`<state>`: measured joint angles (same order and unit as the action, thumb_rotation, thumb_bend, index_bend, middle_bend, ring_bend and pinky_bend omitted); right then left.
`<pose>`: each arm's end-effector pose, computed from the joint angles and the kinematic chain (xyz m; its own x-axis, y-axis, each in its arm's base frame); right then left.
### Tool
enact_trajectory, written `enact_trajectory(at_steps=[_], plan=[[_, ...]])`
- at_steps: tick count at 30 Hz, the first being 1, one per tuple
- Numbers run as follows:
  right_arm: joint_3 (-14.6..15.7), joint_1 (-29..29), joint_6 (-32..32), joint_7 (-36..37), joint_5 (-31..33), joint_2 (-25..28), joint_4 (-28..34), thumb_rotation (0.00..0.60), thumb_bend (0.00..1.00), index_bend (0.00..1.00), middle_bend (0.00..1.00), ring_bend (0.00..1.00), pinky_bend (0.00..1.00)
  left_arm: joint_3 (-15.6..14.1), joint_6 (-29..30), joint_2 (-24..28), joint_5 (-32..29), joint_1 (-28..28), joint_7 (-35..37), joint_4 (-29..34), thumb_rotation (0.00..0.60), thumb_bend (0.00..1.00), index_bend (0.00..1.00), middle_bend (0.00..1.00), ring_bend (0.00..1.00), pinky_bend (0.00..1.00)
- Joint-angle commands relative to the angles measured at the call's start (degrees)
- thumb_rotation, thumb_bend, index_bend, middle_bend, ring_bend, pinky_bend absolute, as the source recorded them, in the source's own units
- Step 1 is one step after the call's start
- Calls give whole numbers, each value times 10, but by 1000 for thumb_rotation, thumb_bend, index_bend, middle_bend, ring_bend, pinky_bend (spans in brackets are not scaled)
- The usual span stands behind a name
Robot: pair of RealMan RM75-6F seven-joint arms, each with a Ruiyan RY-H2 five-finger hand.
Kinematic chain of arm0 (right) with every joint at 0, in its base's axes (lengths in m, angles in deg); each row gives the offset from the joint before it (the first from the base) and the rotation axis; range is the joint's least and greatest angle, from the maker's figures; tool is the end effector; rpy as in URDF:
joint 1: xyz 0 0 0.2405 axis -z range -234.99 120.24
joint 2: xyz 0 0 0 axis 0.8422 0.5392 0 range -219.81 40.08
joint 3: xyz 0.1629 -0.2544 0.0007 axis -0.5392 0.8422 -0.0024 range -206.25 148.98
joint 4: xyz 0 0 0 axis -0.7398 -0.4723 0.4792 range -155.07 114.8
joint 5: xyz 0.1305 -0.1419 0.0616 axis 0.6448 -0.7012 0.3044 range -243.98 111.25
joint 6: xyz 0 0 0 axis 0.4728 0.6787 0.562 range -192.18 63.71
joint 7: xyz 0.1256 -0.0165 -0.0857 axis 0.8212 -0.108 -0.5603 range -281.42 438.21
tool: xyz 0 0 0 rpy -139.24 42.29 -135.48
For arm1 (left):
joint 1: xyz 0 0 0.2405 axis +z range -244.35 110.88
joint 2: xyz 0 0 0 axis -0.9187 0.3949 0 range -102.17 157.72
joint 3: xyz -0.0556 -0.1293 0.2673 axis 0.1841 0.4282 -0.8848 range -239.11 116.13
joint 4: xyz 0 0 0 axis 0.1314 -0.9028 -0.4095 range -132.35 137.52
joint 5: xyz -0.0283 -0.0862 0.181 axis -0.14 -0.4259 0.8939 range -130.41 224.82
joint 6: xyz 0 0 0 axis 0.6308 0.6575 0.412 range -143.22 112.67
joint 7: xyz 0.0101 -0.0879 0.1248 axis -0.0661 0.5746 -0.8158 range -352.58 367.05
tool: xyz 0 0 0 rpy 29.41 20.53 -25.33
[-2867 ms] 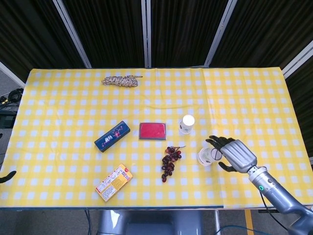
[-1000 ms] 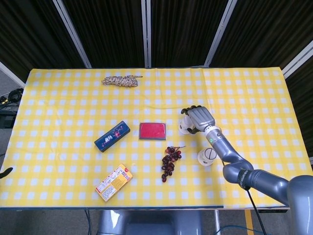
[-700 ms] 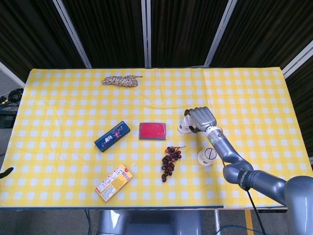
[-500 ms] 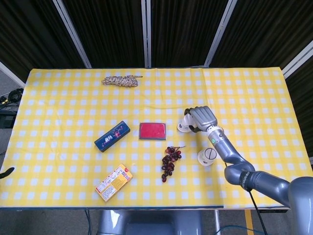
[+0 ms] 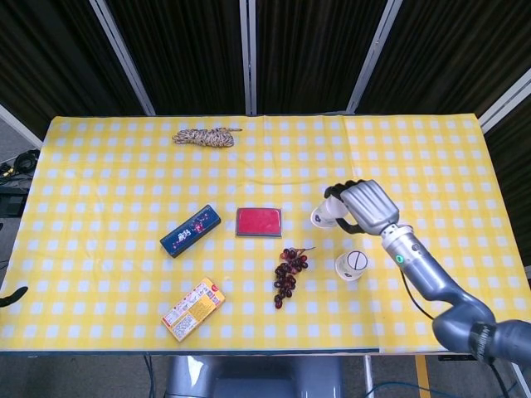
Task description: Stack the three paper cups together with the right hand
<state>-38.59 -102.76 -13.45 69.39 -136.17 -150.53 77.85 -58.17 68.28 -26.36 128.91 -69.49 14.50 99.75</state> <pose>-0.1649 -0.3974 0.1456 0.5416 -0.1643 0.8244 -0.7846 -0.4509 0.4256 -0.3559 0.1803 0.2428 0.3530 0.0193 0.9354 0.9305 0.0979 -0.3531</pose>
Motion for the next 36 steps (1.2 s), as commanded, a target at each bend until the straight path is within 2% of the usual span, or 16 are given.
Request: enact_trajectory(at_steps=[1,8,16,36], plan=[[25,45,36,7,-50,66,58,600,359,344,381,367,462,-2,5,2,6,2,2,3,600,0,0,0,0,0],[67,103,75,40,-124,117,72,600,359,331,377,362,462,-4,11,3,10,5,-2,9,600,0,0,0,0,0],[92,130,94,58,-185,102,55,600,359,328,377,361,462,-4,13,2,8,6,-8,10,600,0,0,0,0,0],[85,137,86,5,-180,37,23,600,356,326,365,352,462,-3,9,-1,4,3,-16,8,600,0,0,0,0,0]])
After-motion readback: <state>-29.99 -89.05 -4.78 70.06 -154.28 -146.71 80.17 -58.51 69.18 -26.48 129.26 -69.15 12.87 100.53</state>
